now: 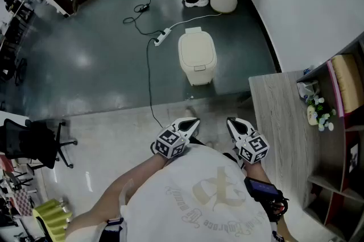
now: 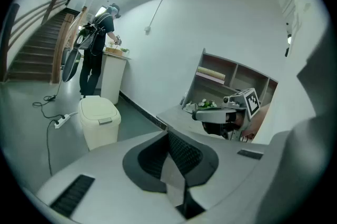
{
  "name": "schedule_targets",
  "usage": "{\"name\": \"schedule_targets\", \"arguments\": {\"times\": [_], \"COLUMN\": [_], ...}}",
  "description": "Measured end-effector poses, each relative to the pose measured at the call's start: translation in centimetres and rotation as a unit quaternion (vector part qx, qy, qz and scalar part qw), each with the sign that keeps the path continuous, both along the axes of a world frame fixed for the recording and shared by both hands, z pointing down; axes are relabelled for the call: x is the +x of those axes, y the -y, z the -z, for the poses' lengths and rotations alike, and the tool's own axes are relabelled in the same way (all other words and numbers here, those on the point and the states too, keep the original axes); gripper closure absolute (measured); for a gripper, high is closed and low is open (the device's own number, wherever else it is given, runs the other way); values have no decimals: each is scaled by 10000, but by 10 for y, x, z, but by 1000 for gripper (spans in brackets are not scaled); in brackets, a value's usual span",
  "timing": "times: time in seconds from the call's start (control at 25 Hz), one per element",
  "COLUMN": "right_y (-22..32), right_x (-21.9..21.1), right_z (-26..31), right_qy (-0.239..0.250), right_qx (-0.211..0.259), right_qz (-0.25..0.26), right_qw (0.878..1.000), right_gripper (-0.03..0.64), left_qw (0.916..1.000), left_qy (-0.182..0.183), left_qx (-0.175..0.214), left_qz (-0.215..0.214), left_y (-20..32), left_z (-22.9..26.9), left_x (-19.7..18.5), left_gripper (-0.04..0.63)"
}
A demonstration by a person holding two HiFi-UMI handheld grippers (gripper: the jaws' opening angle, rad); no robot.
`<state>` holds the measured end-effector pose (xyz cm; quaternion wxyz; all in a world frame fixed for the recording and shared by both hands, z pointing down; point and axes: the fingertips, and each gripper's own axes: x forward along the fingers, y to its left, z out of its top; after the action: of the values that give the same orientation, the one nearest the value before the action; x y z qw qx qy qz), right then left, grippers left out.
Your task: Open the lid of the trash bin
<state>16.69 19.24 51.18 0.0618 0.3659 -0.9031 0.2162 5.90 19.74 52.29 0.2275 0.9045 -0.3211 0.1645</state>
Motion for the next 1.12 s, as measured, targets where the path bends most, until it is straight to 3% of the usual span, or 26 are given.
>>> {"name": "schedule_targets", "arguments": {"times": [0.48,1.12], "right_y": [-30,-14], "right_x": [19,4], "right_z": [2,-8], "right_qy": [78,28], "right_qx": [1,-88], "right_qz": [-87,-34], "right_qw": [9999,10000], "right_gripper": [614,614], "left_qw": [9999,9989], "left_qy": [109,56], "left_qx": [-10,-94], "left_qz": [-19,461], "left_y": [-26,-14], "left_z": [7,1], "left_x": [19,-11], "left_gripper": [583,583]}}
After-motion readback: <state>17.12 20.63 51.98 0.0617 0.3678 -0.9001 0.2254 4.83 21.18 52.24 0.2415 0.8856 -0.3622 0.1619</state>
